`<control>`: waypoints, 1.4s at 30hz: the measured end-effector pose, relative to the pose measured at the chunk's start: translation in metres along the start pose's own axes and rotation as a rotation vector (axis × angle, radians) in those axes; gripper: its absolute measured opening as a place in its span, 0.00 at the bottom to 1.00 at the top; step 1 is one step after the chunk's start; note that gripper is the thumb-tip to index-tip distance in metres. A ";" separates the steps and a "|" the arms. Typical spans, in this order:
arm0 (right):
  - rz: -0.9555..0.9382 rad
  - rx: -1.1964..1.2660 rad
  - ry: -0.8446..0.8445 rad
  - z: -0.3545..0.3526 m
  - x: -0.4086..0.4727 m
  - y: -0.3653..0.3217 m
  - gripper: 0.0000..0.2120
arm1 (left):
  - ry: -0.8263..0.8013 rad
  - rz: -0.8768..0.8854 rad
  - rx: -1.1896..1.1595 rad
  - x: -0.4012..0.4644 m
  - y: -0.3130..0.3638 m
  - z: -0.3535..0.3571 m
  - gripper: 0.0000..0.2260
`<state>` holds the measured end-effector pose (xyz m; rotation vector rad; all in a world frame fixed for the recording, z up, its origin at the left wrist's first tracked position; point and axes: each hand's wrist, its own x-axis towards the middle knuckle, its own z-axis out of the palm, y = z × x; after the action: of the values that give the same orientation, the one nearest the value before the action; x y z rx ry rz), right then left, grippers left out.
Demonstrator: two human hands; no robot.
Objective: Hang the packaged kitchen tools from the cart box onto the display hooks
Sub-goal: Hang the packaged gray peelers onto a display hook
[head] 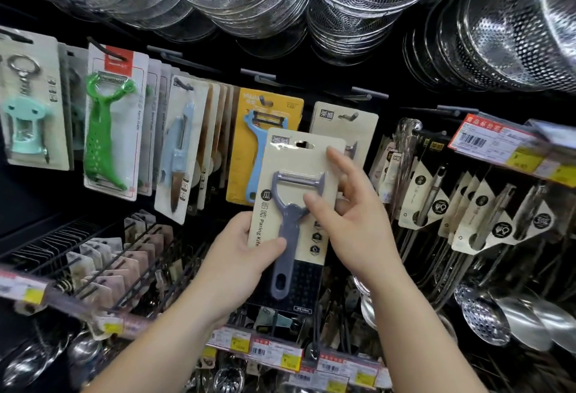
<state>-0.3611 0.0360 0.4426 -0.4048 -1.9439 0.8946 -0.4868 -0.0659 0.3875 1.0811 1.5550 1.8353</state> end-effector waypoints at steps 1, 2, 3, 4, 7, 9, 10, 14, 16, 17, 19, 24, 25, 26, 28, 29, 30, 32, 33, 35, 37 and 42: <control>0.001 0.014 0.015 -0.002 0.000 0.000 0.29 | -0.015 0.008 0.001 -0.001 0.001 0.003 0.11; 0.000 0.018 0.033 -0.005 0.000 0.000 0.28 | -0.027 0.016 0.002 -0.001 0.001 0.007 0.11; -0.002 0.019 0.050 -0.008 -0.001 0.000 0.28 | -0.041 0.024 0.007 -0.002 0.000 0.009 0.12; 0.001 0.022 0.064 -0.011 -0.001 0.000 0.28 | -0.056 0.032 0.026 -0.003 -0.001 0.012 0.13; -0.019 0.053 0.118 -0.022 -0.002 -0.003 0.27 | -0.092 0.054 0.139 -0.006 -0.006 0.019 0.15; -0.030 0.074 0.148 -0.029 -0.001 -0.006 0.26 | -0.091 0.062 0.189 -0.008 -0.007 0.023 0.15; -0.035 0.080 0.161 -0.032 0.002 -0.008 0.27 | -0.084 0.071 0.204 -0.008 -0.006 0.026 0.15; -0.034 0.078 0.212 -0.040 0.017 -0.008 0.27 | -0.065 0.128 0.216 -0.005 0.001 0.034 0.16; -0.016 0.076 0.231 -0.041 0.023 -0.005 0.28 | -0.069 0.140 0.194 -0.004 0.003 0.036 0.17; -0.004 0.078 0.239 -0.042 0.025 -0.003 0.28 | -0.073 0.141 0.184 -0.004 0.003 0.037 0.17; 0.007 0.084 0.254 -0.042 0.027 0.000 0.29 | -0.075 0.139 0.169 -0.004 0.001 0.038 0.16; 0.022 0.051 0.262 -0.042 0.032 0.004 0.30 | -0.058 0.116 0.135 -0.003 -0.007 0.039 0.15; 0.026 0.023 0.257 -0.041 0.034 0.005 0.30 | -0.054 0.115 0.149 -0.001 -0.008 0.040 0.15; 0.030 -0.007 0.251 -0.040 0.036 0.006 0.30 | -0.046 0.116 0.167 0.001 -0.011 0.040 0.15; 0.043 -0.076 0.249 -0.037 0.041 0.009 0.29 | -0.014 0.112 0.217 0.008 -0.017 0.041 0.15; 0.048 -0.116 0.251 -0.036 0.043 0.011 0.29 | 0.003 0.111 0.266 0.012 -0.020 0.041 0.14; 0.048 -0.161 0.254 -0.035 0.046 0.013 0.30 | 0.018 0.108 0.331 0.016 -0.021 0.041 0.13; 0.036 -0.238 0.256 -0.032 0.051 0.018 0.30 | 0.042 0.094 0.466 0.025 -0.022 0.043 0.11; 0.035 -0.266 0.257 -0.031 0.053 0.020 0.30 | 0.048 0.091 0.520 0.029 -0.022 0.044 0.11; 0.038 -0.337 0.270 -0.028 0.058 0.023 0.30 | 0.051 0.096 0.600 0.037 -0.021 0.046 0.11; 0.043 -0.395 0.294 -0.025 0.060 0.026 0.29 | 0.047 0.096 0.654 0.043 -0.022 0.047 0.11; 0.055 -0.463 0.317 -0.013 0.043 0.036 0.29 | -0.005 0.080 0.729 0.047 -0.036 0.037 0.16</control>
<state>-0.3749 0.0918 0.4468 -0.8202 -1.8352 0.3732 -0.4876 0.0006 0.3653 1.4575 2.2828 1.3099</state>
